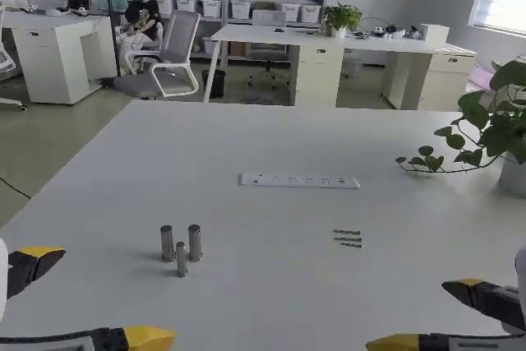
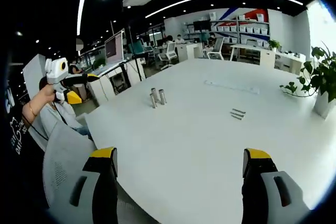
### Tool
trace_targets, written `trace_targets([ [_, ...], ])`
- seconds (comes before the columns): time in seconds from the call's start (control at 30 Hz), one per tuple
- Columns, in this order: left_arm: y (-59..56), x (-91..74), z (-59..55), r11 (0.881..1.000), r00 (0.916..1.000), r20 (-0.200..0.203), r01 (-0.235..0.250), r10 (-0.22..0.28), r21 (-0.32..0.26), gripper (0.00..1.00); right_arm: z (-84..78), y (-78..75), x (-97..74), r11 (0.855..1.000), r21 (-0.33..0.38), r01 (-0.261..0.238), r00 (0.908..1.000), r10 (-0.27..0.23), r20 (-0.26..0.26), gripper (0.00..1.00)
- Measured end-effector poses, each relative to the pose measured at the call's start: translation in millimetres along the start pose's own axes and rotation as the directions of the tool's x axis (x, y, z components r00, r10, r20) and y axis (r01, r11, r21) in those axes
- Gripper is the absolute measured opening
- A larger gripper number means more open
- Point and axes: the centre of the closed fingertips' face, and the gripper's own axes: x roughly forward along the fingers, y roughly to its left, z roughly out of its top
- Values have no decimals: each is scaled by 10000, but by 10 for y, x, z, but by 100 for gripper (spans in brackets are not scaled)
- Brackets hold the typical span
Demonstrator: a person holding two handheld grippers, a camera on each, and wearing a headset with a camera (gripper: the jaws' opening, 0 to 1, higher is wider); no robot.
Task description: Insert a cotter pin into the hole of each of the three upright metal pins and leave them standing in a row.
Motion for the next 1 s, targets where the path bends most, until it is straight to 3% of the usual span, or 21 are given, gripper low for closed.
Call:
trace_targets([
  [0.33, -20, 6, 8, 9999, 10000, -61, 42, -41, 95, 97, 5, 11, 10, 10000, -43, -39, 10000, 39, 47, 99],
  [0.6, -82, 100, 117, 9995, 9998, 28, 188, -189, 262, 96, 21, 41, 38, 9998, -159, -88, 10000, 88, -2, 99],
  [0.8, -109, 165, 119, 9959, 9993, -325, 207, -179, 885, 96, 35, 56, 55, 9997, -231, -89, 10000, 89, 7, 99],
  [1.0, -137, 175, 121, 9967, 9992, -234, 347, -331, 736, 96, 46, 66, 60, 9995, -314, -105, 9999, 105, 7, 99],
])
